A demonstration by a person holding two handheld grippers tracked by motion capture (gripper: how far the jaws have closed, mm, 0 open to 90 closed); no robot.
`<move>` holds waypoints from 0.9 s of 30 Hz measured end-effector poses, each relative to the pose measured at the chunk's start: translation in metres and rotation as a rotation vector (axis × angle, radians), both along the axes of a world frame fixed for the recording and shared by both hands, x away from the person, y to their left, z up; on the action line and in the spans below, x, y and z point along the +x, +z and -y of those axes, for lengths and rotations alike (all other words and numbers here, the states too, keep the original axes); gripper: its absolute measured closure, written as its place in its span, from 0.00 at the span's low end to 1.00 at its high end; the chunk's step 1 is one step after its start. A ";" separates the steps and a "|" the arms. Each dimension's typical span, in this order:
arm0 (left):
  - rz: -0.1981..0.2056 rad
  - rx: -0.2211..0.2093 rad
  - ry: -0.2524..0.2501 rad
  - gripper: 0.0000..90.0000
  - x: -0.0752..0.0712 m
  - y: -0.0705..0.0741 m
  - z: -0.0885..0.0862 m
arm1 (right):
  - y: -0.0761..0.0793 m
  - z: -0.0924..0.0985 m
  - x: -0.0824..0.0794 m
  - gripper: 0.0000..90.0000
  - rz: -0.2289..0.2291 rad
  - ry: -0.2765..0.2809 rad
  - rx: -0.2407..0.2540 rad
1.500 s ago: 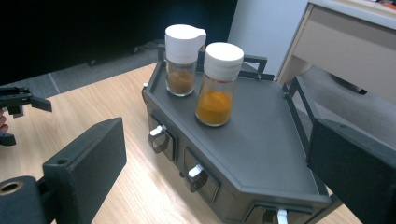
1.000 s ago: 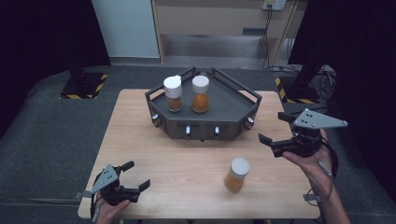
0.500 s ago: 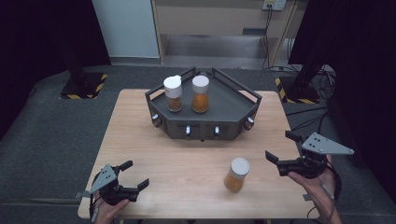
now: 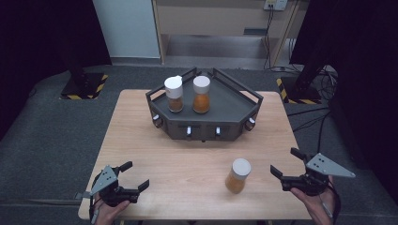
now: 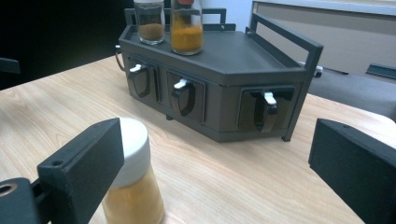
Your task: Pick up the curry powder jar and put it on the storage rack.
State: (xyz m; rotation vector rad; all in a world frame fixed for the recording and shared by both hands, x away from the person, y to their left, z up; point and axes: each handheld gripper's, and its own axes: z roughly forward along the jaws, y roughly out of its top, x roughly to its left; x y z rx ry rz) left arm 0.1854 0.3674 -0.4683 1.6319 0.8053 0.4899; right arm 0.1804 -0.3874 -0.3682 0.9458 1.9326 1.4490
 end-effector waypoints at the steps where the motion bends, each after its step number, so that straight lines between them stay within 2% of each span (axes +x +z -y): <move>1: -0.001 -0.002 0.002 0.00 0.000 0.000 0.000 | -0.005 0.001 -0.003 0.04 0.004 -0.010 0.007; 5: 0.000 0.002 0.007 0.00 -0.001 0.001 -0.001 | -0.022 0.004 -0.011 0.04 -0.002 -0.023 0.027; 8: 0.000 0.002 0.009 0.00 -0.002 0.001 -0.001 | -0.029 0.005 -0.014 0.04 -0.006 -0.031 0.024; 15: -0.005 -0.008 0.012 0.00 -0.001 -0.001 -0.002 | -0.042 0.004 -0.013 0.03 -0.020 -0.026 0.033; 20: -0.002 -0.007 0.004 0.00 0.000 -0.001 -0.002 | -0.054 0.006 -0.012 0.04 -0.034 -0.021 0.057; 24: -0.002 -0.020 -0.007 0.00 0.001 -0.003 -0.003 | -0.058 0.005 -0.011 0.03 -0.035 -0.019 0.063; 27: 0.000 -0.019 -0.015 0.00 0.002 -0.003 -0.003 | -0.059 0.003 -0.014 0.04 -0.014 -0.019 0.045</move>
